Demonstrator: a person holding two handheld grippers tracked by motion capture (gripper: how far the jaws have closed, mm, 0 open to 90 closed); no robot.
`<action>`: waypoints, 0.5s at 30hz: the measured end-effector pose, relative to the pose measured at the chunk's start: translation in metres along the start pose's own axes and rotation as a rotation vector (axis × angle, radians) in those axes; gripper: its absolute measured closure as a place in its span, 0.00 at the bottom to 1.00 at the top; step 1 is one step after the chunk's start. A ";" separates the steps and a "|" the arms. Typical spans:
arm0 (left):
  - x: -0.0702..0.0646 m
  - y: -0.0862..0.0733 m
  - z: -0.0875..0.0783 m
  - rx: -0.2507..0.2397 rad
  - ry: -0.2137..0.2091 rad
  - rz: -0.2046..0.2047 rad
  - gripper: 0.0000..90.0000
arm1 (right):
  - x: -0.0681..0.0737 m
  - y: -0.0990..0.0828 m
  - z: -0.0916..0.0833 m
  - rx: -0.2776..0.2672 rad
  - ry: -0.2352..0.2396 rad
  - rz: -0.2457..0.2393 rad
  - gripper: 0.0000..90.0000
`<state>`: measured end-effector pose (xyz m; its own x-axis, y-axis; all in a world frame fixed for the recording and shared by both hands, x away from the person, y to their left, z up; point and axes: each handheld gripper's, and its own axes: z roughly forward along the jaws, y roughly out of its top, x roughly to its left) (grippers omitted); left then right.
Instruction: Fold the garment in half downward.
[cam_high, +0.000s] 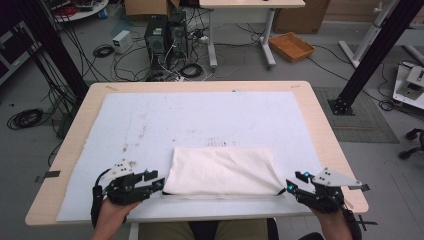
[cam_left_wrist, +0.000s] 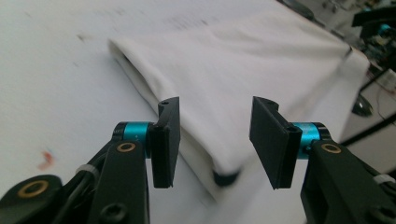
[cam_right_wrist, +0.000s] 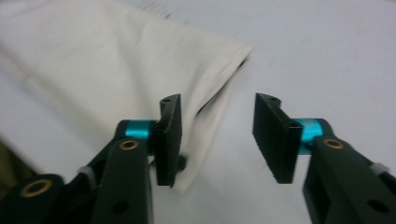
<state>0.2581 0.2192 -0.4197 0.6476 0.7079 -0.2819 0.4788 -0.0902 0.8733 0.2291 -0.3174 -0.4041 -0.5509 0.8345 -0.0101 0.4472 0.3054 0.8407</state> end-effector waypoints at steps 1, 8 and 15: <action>0.003 0.006 0.003 -0.017 0.016 -0.015 0.52 | -0.004 0.004 0.003 -0.012 -0.012 0.011 0.56; 0.024 0.033 0.046 -0.013 0.086 -0.031 0.47 | -0.024 0.037 0.060 -0.005 -0.032 0.050 0.44; 0.053 0.032 0.103 0.134 0.119 -0.109 0.44 | -0.040 0.051 0.130 0.144 -0.008 0.092 0.56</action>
<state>0.3686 0.1814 -0.4473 0.5170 0.7956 -0.3158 0.6219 -0.0956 0.7773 0.3660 -0.2757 -0.4313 -0.4979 0.8653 0.0583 0.5918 0.2898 0.7521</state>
